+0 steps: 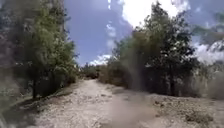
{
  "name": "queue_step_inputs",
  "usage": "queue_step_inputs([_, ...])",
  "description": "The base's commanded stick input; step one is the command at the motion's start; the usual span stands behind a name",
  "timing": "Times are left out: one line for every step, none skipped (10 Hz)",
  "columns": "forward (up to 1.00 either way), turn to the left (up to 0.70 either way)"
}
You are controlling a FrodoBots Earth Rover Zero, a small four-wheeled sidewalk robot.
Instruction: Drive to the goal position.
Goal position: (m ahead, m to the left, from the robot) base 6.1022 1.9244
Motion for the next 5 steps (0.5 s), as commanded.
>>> queue_step_inputs([0.45, 0.00])
queue_step_inputs([0.45, 0.00])
queue_step_inputs([0.45, 0.00])
queue_step_inputs([0.45, 0.27])
queue_step_inputs([0.45, 0.26])
